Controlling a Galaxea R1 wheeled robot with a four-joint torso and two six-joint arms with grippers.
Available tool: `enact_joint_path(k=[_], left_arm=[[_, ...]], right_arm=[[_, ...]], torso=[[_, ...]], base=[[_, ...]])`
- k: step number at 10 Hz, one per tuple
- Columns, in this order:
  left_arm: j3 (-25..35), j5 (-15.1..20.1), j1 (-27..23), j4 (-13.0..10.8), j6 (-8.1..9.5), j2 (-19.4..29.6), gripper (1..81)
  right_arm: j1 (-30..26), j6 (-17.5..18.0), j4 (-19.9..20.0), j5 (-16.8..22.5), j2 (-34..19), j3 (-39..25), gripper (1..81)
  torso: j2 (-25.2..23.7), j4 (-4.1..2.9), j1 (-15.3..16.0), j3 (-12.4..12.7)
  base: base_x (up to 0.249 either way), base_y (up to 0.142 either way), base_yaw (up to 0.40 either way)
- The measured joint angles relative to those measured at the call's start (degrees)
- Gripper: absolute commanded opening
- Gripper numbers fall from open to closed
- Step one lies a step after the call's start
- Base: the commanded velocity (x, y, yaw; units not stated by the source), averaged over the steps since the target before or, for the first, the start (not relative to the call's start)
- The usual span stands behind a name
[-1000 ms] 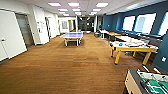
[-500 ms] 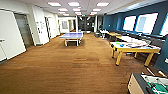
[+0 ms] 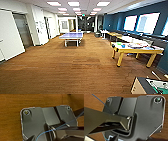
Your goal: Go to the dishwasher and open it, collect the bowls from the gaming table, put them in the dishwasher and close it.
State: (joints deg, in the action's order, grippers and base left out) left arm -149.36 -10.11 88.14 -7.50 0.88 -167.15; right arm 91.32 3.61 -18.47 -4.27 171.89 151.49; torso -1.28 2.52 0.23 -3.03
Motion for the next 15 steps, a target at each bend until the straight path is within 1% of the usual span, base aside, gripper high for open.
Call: enact_joint_path(k=[4, 6, 7, 9, 12, 15], left_arm=[[0.0, 0.1, 0.3, 0.0, 0.0, 0.4, 81.1], [0.2, 0.0, -0.1, 0.0, 0.0, -0.4, 81.1], [0.3, -0.2, -0.4, 0.0, 0.0, -0.2, 81.1], [-0.4, 0.2, 0.5, 0.1, 0.0, 0.7, 81.1], [0.1, -0.2, -0.7, 0.0, 0.0, 0.0, 81.1], [0.0, 0.1, 0.4, 0.0, 0.0, 0.3, 81.1]], right_arm=[[0.2, 0.0, 0.0, 0.0, 0.4, 0.1, 81.1], [-0.2, 0.0, 0.0, 0.2, -0.2, 0.2, 81.1], [-0.4, 0.0, 0.0, -0.1, -0.3, 0.3, 81.1], [0.6, 0.0, -0.2, 0.3, 0.6, -0.1, 81.1], [-0.7, -0.1, -0.2, -0.3, 0.0, 0.2, 81.1], [0.7, -0.1, -0.3, 0.2, 0.1, 0.1, 81.1]], torso=[[0.0, 0.0, -0.1, 0.0], [0.0, 0.0, 0.0, 0.0], [0.0, 0.0, 0.0, 0.0], [0.0, 0.0, -0.1, 0.0], [0.0, 0.0, 0.0, 0.0], [0.0, 0.0, -0.1, 0.0]], base=[[0.172, 0.0, 0.0], [0.178, 0.0, 0.0], [0.178, 0.0, 0.0], [0.178, 0.0, 0.0], [0.178, 0.0, 0.0], [0.178, 0.0, 0.0]])
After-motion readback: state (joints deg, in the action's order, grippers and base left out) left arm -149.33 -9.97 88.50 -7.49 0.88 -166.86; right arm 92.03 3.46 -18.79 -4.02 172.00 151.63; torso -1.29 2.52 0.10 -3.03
